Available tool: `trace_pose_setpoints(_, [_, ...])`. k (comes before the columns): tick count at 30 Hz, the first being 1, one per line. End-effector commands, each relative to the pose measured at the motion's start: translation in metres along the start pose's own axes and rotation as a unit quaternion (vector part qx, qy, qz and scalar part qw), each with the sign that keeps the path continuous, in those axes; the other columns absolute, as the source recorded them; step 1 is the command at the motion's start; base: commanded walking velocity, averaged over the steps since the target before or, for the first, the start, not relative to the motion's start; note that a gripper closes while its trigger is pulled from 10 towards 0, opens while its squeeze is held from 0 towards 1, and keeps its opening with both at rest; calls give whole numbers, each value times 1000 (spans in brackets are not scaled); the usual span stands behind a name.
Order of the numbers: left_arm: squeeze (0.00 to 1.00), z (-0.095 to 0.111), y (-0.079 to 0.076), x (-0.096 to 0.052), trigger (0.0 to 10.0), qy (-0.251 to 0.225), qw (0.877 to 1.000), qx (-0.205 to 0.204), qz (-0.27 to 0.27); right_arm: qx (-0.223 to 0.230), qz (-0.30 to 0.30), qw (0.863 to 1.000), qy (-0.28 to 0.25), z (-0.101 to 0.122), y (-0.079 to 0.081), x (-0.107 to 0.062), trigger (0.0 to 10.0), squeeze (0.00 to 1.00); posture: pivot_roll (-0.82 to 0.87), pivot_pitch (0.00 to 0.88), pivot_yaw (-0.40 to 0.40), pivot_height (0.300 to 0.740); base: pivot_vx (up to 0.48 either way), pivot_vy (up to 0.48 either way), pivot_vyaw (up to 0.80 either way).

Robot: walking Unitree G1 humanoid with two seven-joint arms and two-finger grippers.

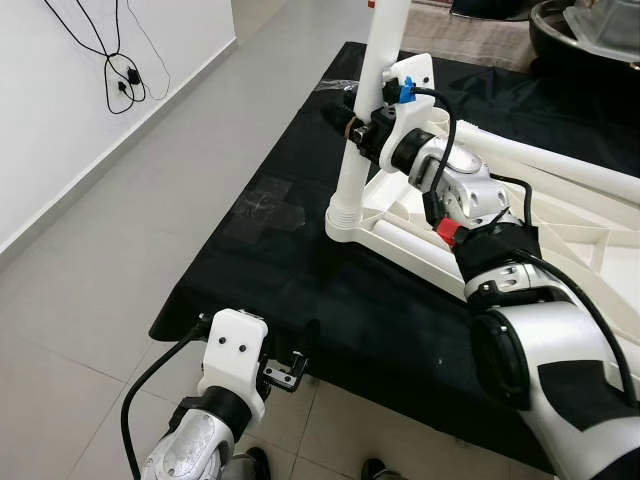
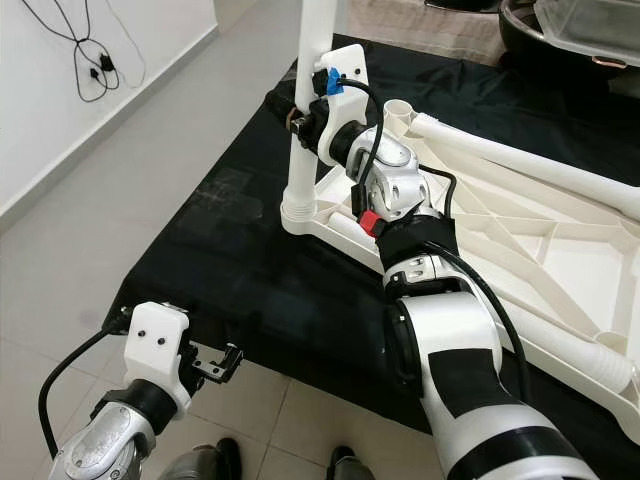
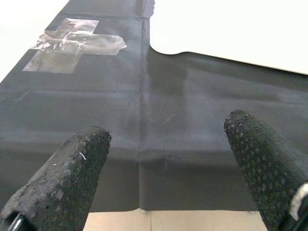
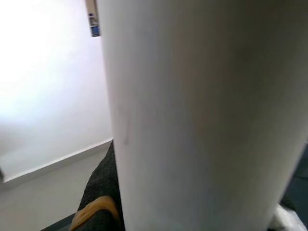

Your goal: Building children table

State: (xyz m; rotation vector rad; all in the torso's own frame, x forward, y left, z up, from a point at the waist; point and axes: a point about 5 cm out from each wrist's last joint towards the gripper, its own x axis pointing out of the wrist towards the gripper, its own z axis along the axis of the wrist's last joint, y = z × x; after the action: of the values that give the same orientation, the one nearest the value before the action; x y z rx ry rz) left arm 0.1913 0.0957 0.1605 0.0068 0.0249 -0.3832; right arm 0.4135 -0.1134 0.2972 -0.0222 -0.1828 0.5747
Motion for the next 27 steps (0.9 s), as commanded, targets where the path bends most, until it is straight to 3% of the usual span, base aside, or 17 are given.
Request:
trace_pose_setpoints(1, [0, -6, 0, -1, 10000, 16, 1000, -3, -4, 20, -39, 996, 83, -45, -6, -11, 10000, 0, 98, 260, -26, 740, 0, 0, 0])
trace_pose_setpoints(10, [0, -6, 1, 0, 10000, 15, 1000, -2, -3, 2, -43, 997, 64, -41, 1, -8, 10000, 0, 99, 262, -28, 740, 0, 0, 0])
trace_pose_setpoints(17, [0, -5, 1, 0, 10000, 15, 1000, -2, -3, -20, -80, 995, 52, -38, -2, -8, 10000, 0, 97, 261, -28, 740, 0, 0, 0])
trace_pose_setpoints(20, [0, -5, 1, 1, 10000, 15, 1000, -2, -5, -10, 24, 998, 56, -39, 17, -2, 10000, 0, 95, 262, -30, 740, 0, 0, 0])
trace_pose_setpoints(23, [0, -5, 1, 1, 10000, 14, 1000, -2, -5, -17, 64, 996, 67, -41, 23, -2, 10000, 0, 93, 259, -33, 740, 0, 0, 0])
trace_pose_setpoints(26, [0, -5, 0, 1, 10000, 13, 1000, -1, -6, -31, 146, 980, 132, -55, 30, -4, 10000, 0, 94, 256, -37, 740, 0, 0, 0])
trace_pose_setpoints(27, [0, -5, 0, 1, 10000, 13, 1000, -1, -6, -31, 146, 980, 132, -55, 30, -4, 10000, 0, 94, 256, -37, 740, 0, 0, 0])
